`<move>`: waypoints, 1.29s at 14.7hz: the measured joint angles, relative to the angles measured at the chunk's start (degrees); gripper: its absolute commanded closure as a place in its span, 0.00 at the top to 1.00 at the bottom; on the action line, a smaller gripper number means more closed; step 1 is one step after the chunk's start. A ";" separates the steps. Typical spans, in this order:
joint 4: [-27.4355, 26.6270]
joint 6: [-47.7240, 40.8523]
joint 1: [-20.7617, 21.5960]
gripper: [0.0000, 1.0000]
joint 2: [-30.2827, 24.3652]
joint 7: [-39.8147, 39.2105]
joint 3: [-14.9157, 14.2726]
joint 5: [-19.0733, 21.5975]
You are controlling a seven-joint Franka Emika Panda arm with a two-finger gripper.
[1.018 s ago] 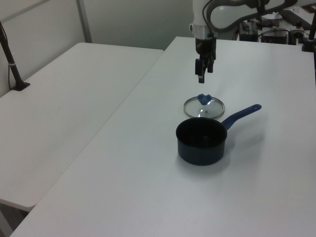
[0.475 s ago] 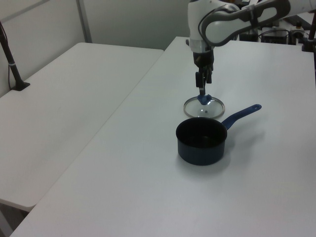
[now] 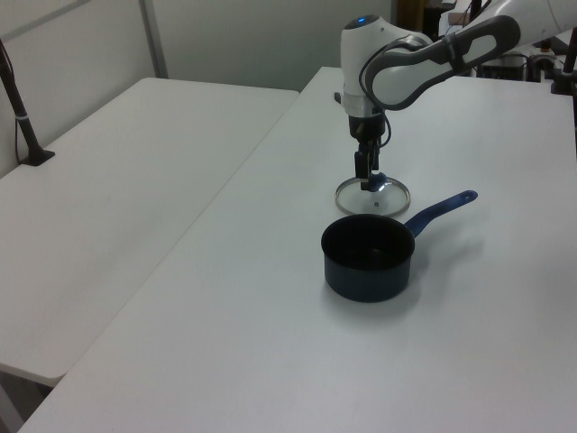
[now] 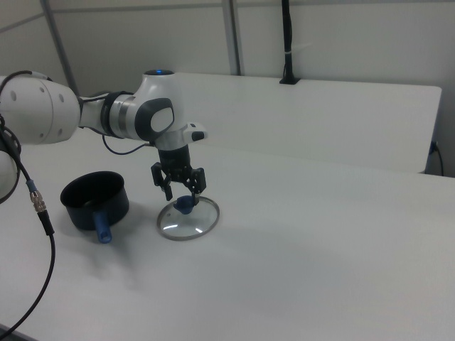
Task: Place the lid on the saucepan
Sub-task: 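Close the gripper on the blue knob of the glass lid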
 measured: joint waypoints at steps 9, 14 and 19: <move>-0.31 -0.26 -0.25 0.45 -0.10 -7.78 -0.02 -0.07; -0.33 -0.27 -0.25 0.29 -0.12 -8.10 -0.03 -0.07; -0.28 -3.93 -0.26 0.28 -0.87 -8.10 -0.07 -0.07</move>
